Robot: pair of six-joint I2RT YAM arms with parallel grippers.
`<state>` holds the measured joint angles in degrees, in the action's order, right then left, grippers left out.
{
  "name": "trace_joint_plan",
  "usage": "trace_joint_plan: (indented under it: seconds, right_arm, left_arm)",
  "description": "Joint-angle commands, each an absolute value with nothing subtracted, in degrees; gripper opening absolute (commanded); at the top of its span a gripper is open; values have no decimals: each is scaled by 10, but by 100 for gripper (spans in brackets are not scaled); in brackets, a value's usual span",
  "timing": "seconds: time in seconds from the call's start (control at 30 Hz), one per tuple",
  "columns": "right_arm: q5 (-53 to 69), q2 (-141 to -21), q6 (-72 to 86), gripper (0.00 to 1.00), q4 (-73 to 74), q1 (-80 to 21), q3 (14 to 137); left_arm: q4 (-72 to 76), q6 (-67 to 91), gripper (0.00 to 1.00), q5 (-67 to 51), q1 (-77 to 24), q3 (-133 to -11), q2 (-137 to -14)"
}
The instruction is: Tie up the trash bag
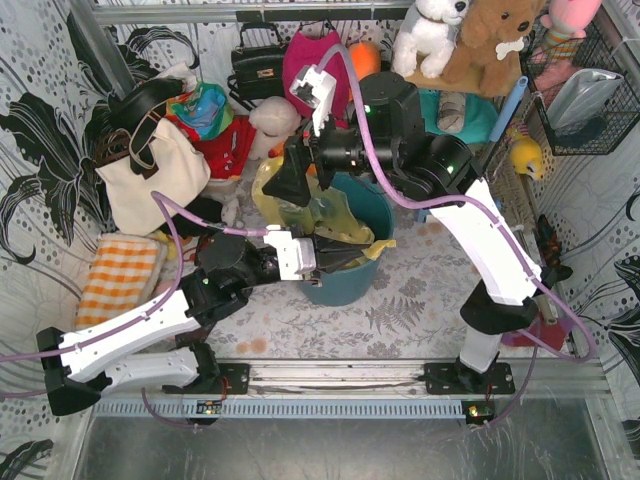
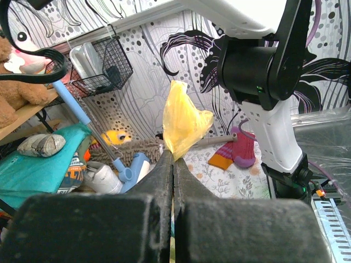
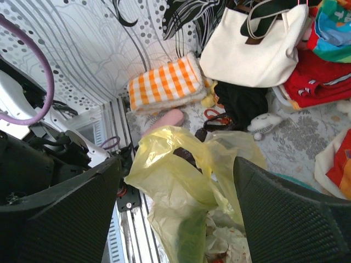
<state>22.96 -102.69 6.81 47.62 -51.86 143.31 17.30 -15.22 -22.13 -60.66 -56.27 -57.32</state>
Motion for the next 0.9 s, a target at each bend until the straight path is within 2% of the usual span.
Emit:
trace_joint_plan:
  seconds: [0.0,0.07,0.17,0.33,0.37,0.6,0.87]
  right_arm:
    - [253,-1045,91,82,423,-520,1453]
    - [254,-1050,100,78,411,-521,1454]
    - [249,-1056,103,57,410,-521,1455]
    - [209,-1048,98,2,416,-520,1447]
    - [193,-1042,97,0,417,-520,1441]
    - [106,-960,105,0,391,-520,1318]
    - [-5,-819,171,0,335,-520,1142]
  left_arm:
    - [185,-150,0,-226,-603,-575,-570]
    - [186,-151,0,-224,-603,-573,-569]
    - [182,-154,0,-220,-602,-573,-566]
    - [175,-166,0,-197,-599,-573,-556]
    - [180,-169,0,-185,-599,-570,-552]
    - [238,-177,0,-53,-579,-533,-528]
    - [258,-137,0,-40,-535,-539,-530]
